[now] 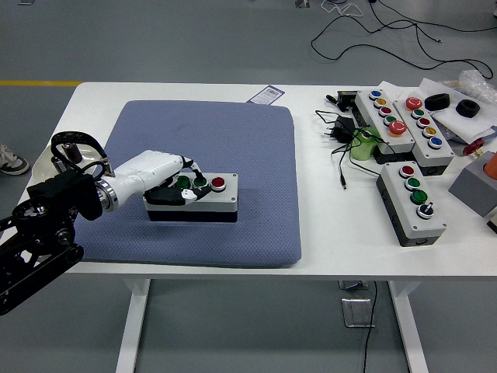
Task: Pick up the button,place it on the desk,press the button,press the button
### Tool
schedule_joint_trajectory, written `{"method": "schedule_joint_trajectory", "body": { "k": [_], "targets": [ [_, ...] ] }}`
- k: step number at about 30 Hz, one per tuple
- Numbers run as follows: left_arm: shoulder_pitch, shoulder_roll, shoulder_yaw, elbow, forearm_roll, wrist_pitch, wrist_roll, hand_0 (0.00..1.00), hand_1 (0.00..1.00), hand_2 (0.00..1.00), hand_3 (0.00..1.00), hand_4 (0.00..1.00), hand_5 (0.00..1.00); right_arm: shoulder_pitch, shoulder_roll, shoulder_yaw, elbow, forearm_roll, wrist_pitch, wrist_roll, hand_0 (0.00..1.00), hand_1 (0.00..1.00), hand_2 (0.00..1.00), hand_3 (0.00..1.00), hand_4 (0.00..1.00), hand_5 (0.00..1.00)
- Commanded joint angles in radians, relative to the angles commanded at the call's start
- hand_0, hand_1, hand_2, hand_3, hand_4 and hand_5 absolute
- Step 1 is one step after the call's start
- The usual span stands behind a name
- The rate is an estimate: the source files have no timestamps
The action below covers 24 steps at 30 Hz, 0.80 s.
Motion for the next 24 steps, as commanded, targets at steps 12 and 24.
{"method": "schedule_joint_trajectory", "body": {
  "k": [12,24],
  "targets": [
    [-0.003,0.004,0.007,-0.002,0.003,-0.023,0.006,0.002,0.002,0.061,0.678,0.688,0.998,0.001,0.001,0.001,0.000,0.001,0.000,0.000,0.677,0.652,0.699,0.644,0.334,0.187],
    [-0.010,-0.005,-0.021,-0.041,-0.019,0.026,-0.013,0.002,0.002,0.055,0.677,0.689,0.998,0.002,0.000,-0.001,0.000,0.004,0.000,0.000,0.677,0.652,0.699,0.644,0.334,0.188]
  ]
}}
